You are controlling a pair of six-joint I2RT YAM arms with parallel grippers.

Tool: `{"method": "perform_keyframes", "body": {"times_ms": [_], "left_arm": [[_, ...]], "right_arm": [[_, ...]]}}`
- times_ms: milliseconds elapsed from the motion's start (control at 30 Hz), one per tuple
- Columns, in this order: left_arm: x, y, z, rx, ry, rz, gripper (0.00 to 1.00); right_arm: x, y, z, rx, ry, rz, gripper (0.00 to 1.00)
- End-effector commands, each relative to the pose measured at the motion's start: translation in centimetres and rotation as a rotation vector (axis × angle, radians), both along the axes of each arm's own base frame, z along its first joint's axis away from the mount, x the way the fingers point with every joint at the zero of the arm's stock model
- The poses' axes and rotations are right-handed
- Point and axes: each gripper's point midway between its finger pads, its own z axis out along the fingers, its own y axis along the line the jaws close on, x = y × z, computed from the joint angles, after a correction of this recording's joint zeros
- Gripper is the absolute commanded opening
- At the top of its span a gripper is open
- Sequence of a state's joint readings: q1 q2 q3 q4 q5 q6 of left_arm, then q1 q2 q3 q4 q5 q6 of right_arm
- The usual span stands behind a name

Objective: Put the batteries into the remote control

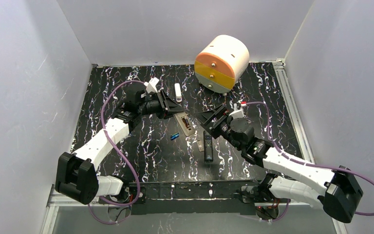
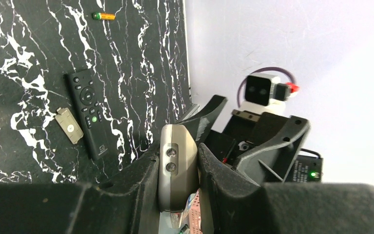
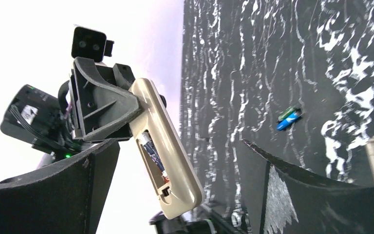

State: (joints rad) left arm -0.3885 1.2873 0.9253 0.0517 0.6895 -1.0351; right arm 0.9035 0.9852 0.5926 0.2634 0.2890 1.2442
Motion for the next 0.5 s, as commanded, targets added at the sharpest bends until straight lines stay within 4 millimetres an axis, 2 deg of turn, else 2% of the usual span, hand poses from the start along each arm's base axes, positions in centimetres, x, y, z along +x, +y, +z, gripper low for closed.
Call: {"method": "perform_keyframes", "body": {"times_ms": [0,167,467], "left_arm": [[0.3,-0.2,3.3,-0.029,-0.109,-0.009,0.0],[0.6,-0.2,3.8,-0.032,-0.121,-0.004,0.0],[1.0,-0.5,3.7,-0.035,-0.114,-0.008,0.0]], "right_arm": [[0.1,0.3,3.4,0.311,0.069,-0.035,0.99],[-0.1,1.3,3.0,0.318,0.11,0.002,0.99],[-0.8,3.8,3.9,0.368,0.149,0.117,0.99]]}}
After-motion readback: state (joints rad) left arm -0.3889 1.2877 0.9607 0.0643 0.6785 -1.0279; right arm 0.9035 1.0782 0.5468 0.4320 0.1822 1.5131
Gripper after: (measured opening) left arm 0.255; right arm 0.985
